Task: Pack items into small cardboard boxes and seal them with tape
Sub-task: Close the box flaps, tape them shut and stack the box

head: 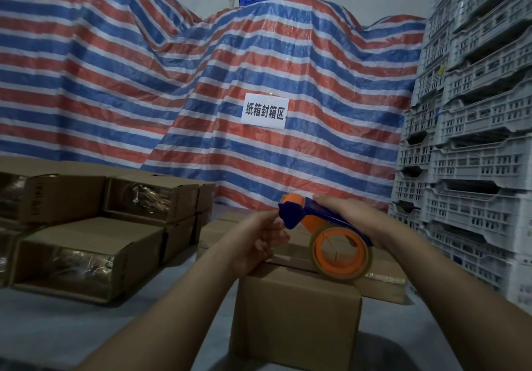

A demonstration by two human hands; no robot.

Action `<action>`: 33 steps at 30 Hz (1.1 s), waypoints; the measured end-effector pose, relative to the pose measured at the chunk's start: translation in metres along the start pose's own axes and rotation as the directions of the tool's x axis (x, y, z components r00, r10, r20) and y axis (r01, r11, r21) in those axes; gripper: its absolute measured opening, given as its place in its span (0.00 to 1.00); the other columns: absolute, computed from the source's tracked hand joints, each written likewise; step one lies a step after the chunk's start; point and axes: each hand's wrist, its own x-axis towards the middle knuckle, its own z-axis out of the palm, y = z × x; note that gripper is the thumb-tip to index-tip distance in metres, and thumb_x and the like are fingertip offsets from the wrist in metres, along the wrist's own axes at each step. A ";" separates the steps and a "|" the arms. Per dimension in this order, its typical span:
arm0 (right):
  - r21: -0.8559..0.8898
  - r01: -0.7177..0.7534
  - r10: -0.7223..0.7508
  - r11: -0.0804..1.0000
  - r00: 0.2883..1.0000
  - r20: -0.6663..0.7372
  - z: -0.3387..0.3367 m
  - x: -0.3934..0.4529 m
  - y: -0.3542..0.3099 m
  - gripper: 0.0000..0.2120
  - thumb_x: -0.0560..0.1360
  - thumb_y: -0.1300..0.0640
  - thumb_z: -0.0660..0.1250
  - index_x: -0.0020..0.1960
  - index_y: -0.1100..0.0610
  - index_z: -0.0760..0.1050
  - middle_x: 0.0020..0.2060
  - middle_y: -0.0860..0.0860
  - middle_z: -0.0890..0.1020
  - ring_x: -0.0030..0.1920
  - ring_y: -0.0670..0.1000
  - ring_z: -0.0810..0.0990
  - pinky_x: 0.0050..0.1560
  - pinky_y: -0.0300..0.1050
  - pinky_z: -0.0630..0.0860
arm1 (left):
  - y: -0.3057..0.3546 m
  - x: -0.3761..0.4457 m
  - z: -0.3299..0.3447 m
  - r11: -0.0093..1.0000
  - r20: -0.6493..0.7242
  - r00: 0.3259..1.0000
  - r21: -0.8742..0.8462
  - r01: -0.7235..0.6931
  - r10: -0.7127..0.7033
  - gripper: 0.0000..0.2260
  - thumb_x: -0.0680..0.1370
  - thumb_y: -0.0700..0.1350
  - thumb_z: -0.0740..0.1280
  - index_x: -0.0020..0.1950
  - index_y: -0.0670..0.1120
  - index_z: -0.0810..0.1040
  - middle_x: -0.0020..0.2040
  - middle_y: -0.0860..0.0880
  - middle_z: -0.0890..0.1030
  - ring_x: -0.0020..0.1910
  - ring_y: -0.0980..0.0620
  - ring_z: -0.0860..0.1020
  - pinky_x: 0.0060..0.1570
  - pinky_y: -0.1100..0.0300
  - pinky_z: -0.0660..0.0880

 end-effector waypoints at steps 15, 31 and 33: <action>-0.107 -0.093 0.109 0.990 0.983 0.147 -0.016 -0.002 -0.017 0.21 0.81 0.40 0.63 0.54 0.58 0.80 0.36 0.52 0.85 0.31 0.47 0.81 0.37 0.39 0.77 | -0.005 -0.006 0.008 0.997 -0.222 0.972 0.047 -0.065 0.074 0.06 0.83 0.41 0.58 0.47 0.43 0.72 0.37 0.46 0.71 0.39 0.49 0.76 0.40 0.54 0.82; -0.493 -0.012 0.144 0.870 0.962 0.230 -0.008 0.003 -0.030 0.19 0.81 0.38 0.58 0.46 0.50 0.78 0.28 0.44 0.80 0.26 0.42 0.76 0.32 0.34 0.72 | -0.025 -0.010 -0.029 0.938 -0.450 0.849 0.317 -0.137 0.276 0.10 0.80 0.49 0.67 0.42 0.45 0.75 0.39 0.45 0.74 0.35 0.50 0.70 0.34 0.58 0.67; -0.505 -0.012 0.166 0.863 0.951 0.261 -0.003 0.006 -0.034 0.17 0.82 0.39 0.58 0.47 0.50 0.77 0.29 0.44 0.80 0.27 0.42 0.76 0.35 0.36 0.72 | -0.032 -0.013 -0.036 0.934 -0.422 0.870 0.341 -0.108 0.255 0.10 0.81 0.47 0.65 0.41 0.44 0.74 0.37 0.45 0.73 0.33 0.51 0.70 0.33 0.59 0.67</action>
